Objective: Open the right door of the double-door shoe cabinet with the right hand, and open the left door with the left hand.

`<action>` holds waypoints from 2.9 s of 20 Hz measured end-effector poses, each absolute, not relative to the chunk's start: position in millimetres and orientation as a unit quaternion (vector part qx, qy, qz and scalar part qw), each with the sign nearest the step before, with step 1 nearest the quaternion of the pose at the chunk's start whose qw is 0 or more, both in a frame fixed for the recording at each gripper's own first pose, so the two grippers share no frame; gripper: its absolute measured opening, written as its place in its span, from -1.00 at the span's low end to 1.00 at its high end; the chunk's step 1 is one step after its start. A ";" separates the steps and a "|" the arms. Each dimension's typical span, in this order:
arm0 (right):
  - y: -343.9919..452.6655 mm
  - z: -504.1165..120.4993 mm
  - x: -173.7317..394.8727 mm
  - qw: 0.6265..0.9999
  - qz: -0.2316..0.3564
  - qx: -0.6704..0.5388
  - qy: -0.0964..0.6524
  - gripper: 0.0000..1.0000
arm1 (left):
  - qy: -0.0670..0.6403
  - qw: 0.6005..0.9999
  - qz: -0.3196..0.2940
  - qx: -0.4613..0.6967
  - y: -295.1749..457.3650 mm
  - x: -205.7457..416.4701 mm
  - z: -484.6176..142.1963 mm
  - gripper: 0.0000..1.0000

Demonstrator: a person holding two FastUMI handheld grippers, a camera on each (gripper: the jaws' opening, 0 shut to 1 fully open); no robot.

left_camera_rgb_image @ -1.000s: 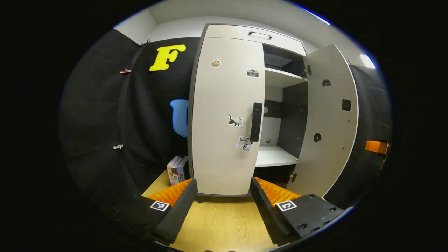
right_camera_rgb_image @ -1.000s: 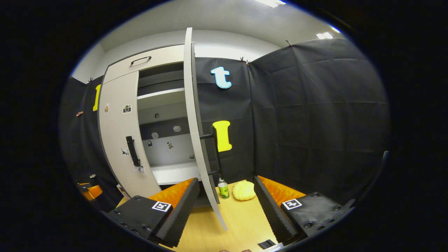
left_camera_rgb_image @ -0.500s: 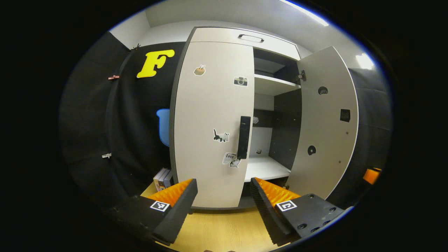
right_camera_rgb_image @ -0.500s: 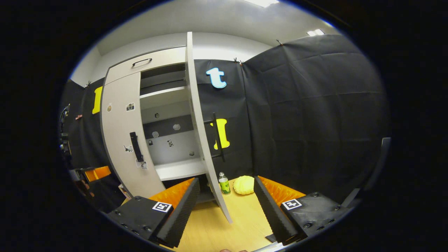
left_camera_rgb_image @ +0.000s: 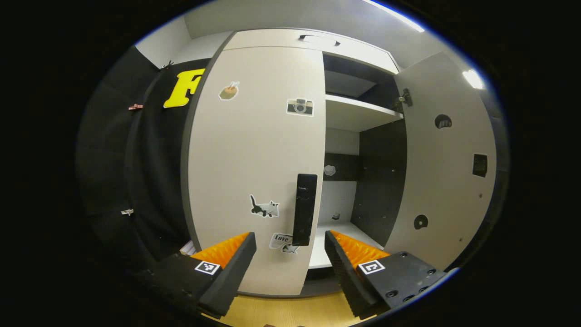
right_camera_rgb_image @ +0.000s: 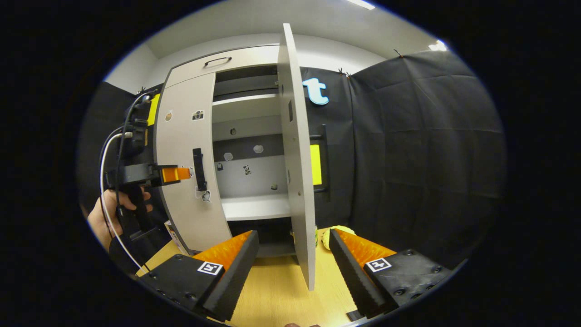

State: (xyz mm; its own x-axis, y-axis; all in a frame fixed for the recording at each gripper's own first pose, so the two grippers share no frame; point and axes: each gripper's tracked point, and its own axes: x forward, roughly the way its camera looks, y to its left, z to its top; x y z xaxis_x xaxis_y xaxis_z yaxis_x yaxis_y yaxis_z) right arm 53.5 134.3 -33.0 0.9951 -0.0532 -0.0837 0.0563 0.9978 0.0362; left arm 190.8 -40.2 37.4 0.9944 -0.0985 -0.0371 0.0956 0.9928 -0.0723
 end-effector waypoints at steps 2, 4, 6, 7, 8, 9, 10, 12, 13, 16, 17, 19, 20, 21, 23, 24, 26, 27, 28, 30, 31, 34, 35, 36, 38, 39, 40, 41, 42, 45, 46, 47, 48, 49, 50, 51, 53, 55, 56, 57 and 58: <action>134.6 -32.1 61.2 0.999 -0.017 0.009 0.038 0.96 | 0.024 0.998 -0.040 -0.030 -42.4 212.3 35.4 0.89; 134.3 -36.5 68.5 0.999 -0.005 0.012 0.039 0.96 | 0.028 0.998 -0.036 -0.030 -47.6 232.4 31.9 0.89; 135.8 -44.2 75.8 0.998 0.011 0.019 0.050 0.97 | 0.033 0.998 -0.033 -0.034 -49.7 252.6 30.8 0.89; 133.1 -47.5 78.8 0.998 0.012 0.023 0.055 0.97 | 0.037 0.998 -0.031 -0.034 -51.3 260.8 29.9 0.90; 130.7 -50.8 80.9 0.998 0.013 0.030 0.060 0.96 | 0.038 0.998 -0.029 -0.033 -52.4 267.2 29.6 0.90; 129.9 -53.1 83.1 0.997 0.014 0.035 0.064 0.96 | 0.038 0.998 -0.026 -0.030 -53.0 272.7 30.0 0.89; 129.2 -54.8 85.0 0.997 0.014 0.040 0.066 0.96 | 0.038 0.998 -0.031 -0.028 -56.2 276.8 30.0 0.89; 126.5 -56.3 87.3 0.997 0.015 0.039 0.067 0.97 | 0.037 0.999 -0.016 -0.024 -55.4 277.3 30.6 0.75; 124.2 -56.7 88.5 0.997 0.012 0.034 0.066 0.97 | 0.037 0.999 -0.016 -0.022 -56.3 278.2 30.3 0.60; 121.9 -56.5 90.5 0.997 0.013 0.040 0.067 0.96 | 0.038 0.999 -0.017 -0.019 -63.7 279.3 31.9 0.23; 121.5 -59.7 88.1 0.997 0.016 0.042 0.070 0.96 | 0.036 0.999 -0.015 -0.020 -63.5 278.6 32.7 0.01; 121.5 -62.0 86.8 0.996 0.017 0.040 0.073 0.97 | 0.034 0.999 -0.018 -0.027 -63.3 278.8 31.6 -0.26; 121.7 -62.6 85.9 0.996 0.018 0.039 0.074 0.97 | 0.035 0.999 -0.022 -0.028 -63.8 278.9 30.9 -0.32; 123.3 -63.6 84.3 0.996 0.021 0.039 0.075 0.97 | 0.044 0.999 -0.027 -0.018 -64.1 277.8 28.2 -0.42; 126.8 -63.7 83.9 0.996 0.029 0.037 0.076 0.97 | 0.050 0.998 -0.036 -0.010 -64.7 277.7 27.4 -0.58; 126.1 -62.3 83.9 0.996 0.030 0.033 0.074 0.97 | 0.052 0.998 -0.045 -0.003 -64.7 276.8 27.1 -0.64; 124.0 -58.3 86.5 0.997 0.031 0.023 0.067 0.97 | 0.052 0.997 -0.058 -0.006 -64.2 273.2 27.5 -0.76; 122.8 -55.7 87.4 0.997 0.032 0.019 0.063 0.97 | 0.052 0.997 -0.059 -0.009 -63.5 270.8 27.2 -0.78; 122.6 -53.5 88.8 0.997 0.034 0.016 0.060 0.97 | 0.051 0.997 -0.060 -0.013 -62.9 269.2 26.5 -0.78; 121.6 -50.2 90.5 0.998 0.036 0.006 0.055 0.97 | 0.052 0.996 -0.065 -0.021 -60.8 267.0 25.8 -0.79; 121.4 -48.1 90.7 0.998 0.034 0.002 0.052 0.97 | 0.053 0.996 -0.069 -0.025 -60.0 265.9 25.7 -0.80; 126.8 -49.4 79.6 0.998 0.029 0.001 0.053 0.97 | 0.053 0.995 -0.076 -0.027 -56.2 262.0 24.5 -0.79; 128.4 -49.7 78.7 0.998 0.026 0.004 0.054 0.97 | 0.049 0.996 -0.075 -0.025 -54.0 260.9 24.9 -0.79; 130.9 -50.4 78.0 0.998 0.023 0.008 0.056 0.97 | 0.048 0.996 -0.076 -0.023 -53.2 262.1 25.1 -0.79; 138.0 -50.1 74.2 0.998 0.019 0.013 0.059 0.97 | 0.048 0.995 -0.081 -0.031 -50.9 262.8 25.0 -0.79; 142.9 -49.7 72.1 0.998 0.017 0.014 0.058 0.97 | 0.049 0.995 -0.082 -0.033 -49.2 263.3 25.5 -0.79; 147.7 -48.6 68.9 0.998 0.016 0.014 0.057 0.97 | 0.048 0.995 -0.085 -0.032 -48.7 264.3 25.8 -0.79; 151.9 -47.9 66.5 0.998 0.015 0.011 0.055 0.97 | 0.050 0.994 -0.087 -0.029 -48.3 264.9 25.7 -0.79; 157.6 -47.8 63.5 0.998 0.014 0.009 0.053 0.97 | 0.052 0.994 -0.090 -0.030 -47.6 264.2 25.1 -0.79; 172.5 -47.6 57.5 0.999 0.006 0.008 0.051 0.97 | 0.055 0.994 -0.092 -0.030 -43.1 260.1 24.7 -0.79; 176.4 -48.4 54.8 0.999 0.002 0.010 0.050 0.97 | 0.054 0.994 -0.094 -0.031 -41.9 259.6 24.7 -0.79; 180.4 -48.9 52.3 0.999 -0.001 0.014 0.050 0.97 | 0.054 0.993 -0.097 -0.032 -40.0 258.3 24.6 -0.79; 184.9 -49.4 49.1 0.999 -0.004 0.018 0.051 0.97 | 0.052 0.993 -0.100 -0.034 -37.7 257.8 25.0 -0.82; 189.1 -51.2 45.2 0.998 -0.007 0.020 0.052 0.97 | 0.052 0.993 -0.101 -0.037 -35.5 257.0 25.7 -0.80; 193.0 -52.9 41.4 0.998 -0.011 0.024 0.053 0.97 | 0.051 0.993 -0.102 -0.043 -33.9 257.1 25.3 -0.80; 196.9 -52.5 39.6 0.998 -0.013 0.027 0.052 0.97 | 0.054 0.992 -0.103 -0.045 -32.5 255.8 25.0 -0.80; 205.5 -53.0 35.1 0.998 -0.018 0.027 0.053 0.97 | 0.052 0.993 -0.097 -0.032 -24.9 250.0 25.3 -0.84; 212.0 -55.2 28.4 0.998 -0.026 0.025 0.052 0.96 | 0.050 0.995 -0.086 -0.022 -2.3 234.9 24.2 -0.81; 215.5 -55.9 24.7 0.998 -0.028 0.027 0.051 0.96 | 0.049 0.995 -0.078 -0.022 19.0 227.1 25.0 -0.84; 219.1 -57.0 21.8 0.998 -0.030 0.028 0.050 0.96 | 0.047 0.996 -0.067 -0.028 39.1 222.9 26.0 -0.82; 222.2 -58.1 18.1 0.998 -0.032 0.029 0.051 0.96 | 0.045 0.997 -0.053 -0.035 58.9 221.3 24.8 -0.82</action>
